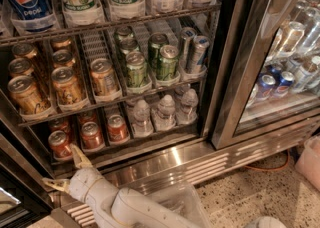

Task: Pick coke can from bottom shelf of fridge

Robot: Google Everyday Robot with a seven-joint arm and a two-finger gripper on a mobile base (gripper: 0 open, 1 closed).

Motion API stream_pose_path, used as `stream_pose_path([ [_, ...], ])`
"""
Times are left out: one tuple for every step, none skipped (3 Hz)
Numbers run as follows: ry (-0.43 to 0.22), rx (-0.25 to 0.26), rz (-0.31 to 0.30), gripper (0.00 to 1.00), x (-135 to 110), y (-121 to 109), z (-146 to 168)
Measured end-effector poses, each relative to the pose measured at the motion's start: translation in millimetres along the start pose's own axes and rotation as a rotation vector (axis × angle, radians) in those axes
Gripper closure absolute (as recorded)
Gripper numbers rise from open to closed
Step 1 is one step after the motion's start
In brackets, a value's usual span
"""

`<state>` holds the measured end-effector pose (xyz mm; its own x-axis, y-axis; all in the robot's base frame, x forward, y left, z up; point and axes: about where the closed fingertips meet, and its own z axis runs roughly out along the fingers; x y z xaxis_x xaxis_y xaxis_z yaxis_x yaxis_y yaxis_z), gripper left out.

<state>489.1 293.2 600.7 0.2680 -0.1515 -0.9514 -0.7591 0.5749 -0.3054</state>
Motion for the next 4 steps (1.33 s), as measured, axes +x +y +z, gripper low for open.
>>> stream_pose_path([
  [-0.001,0.015,-0.006,0.28,0,-3,1],
  [0.000,0.039,-0.013,0.30,0,-9,2],
  [0.001,0.057,-0.012,0.30,1,-14,6],
  [0.005,0.068,-0.001,0.29,5,-19,10],
])
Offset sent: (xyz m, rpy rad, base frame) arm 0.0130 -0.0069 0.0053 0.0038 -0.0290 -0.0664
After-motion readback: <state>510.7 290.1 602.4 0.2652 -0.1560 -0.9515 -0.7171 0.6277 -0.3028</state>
